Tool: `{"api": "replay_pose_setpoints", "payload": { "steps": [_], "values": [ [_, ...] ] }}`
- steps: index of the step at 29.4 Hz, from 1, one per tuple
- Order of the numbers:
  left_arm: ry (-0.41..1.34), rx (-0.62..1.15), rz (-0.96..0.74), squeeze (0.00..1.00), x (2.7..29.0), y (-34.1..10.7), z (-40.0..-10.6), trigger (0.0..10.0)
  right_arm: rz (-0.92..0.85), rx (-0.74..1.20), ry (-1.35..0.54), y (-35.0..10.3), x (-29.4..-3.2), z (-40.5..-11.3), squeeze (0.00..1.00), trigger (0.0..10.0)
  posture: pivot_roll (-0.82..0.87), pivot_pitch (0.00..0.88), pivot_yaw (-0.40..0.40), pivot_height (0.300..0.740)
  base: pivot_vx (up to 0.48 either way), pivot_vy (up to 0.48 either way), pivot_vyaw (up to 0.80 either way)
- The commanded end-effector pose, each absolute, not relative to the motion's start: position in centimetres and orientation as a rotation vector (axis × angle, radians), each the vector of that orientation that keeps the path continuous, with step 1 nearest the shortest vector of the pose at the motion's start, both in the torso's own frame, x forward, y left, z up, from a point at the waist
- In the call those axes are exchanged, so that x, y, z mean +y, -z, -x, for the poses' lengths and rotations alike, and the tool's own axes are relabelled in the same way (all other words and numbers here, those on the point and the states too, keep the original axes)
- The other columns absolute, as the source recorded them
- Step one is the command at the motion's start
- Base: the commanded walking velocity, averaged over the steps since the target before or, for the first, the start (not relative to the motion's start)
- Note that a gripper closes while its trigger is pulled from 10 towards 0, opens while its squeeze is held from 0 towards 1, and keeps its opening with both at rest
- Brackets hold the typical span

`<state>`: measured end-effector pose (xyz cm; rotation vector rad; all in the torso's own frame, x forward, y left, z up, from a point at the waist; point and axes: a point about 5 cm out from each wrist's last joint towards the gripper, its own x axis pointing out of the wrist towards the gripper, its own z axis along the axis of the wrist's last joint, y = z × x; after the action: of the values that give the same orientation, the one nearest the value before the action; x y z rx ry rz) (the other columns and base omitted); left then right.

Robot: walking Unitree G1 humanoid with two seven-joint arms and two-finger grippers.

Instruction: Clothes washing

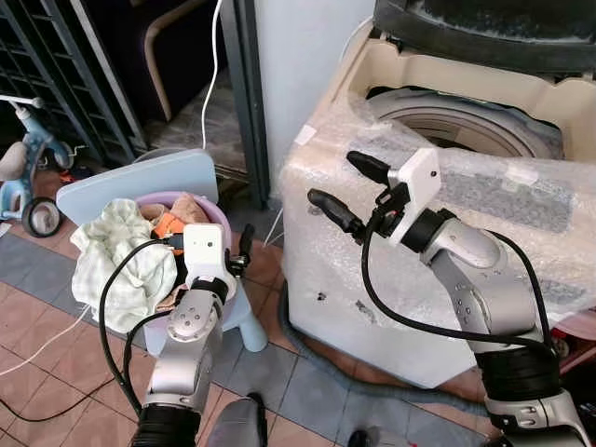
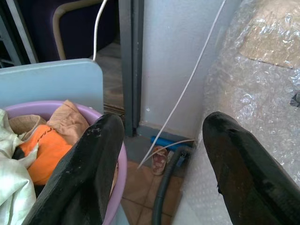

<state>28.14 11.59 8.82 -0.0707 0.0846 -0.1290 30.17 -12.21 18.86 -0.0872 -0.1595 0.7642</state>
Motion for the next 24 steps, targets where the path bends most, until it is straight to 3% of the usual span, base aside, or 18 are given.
{"api": "replay_pose_setpoints", "payload": {
  "steps": [1, 10, 18, 24],
  "values": [
    [0.122, 0.097, 0.06, 0.0, 11.6, -8.7, -28.2, 10.0, 0.094, -0.208, -0.681, -19.5, -12.2, -30.3, 0.0, 10.0, -0.03, 0.063, 0.05, 0.74, 0.0, 0.48, 0.8],
    [0.121, 0.096, 0.057, 0.0, 11.6, -8.7, -28.2, 10.0, 0.102, -0.196, -0.564, -18.9, -12.8, -30.9, 0.0, 10.0, -0.03, 0.062, 0.052, 0.74, 0.0, 0.48, 0.77],
    [0.116, 0.088, 0.054, 0.0, 11.7, -8.7, -28.2, 10.0, 0.09, -0.19, -0.494, -18.5, -13.1, -31.3, 0.0, 10.0, -0.02, 0.062, 0.053, 0.74, 0.0, 0.48, 0.0],
    [0.122, 0.071, 0.045, 0.0, 11.7, -8.9, -28.2, 10.0, 0.115, -0.204, -0.465, -18.3, -13.0, -31.3, 0.0, 10.0, -0.02, 0.059, 0.051, 0.74, 0.0, 0.0, 0.26]
  ]
}}
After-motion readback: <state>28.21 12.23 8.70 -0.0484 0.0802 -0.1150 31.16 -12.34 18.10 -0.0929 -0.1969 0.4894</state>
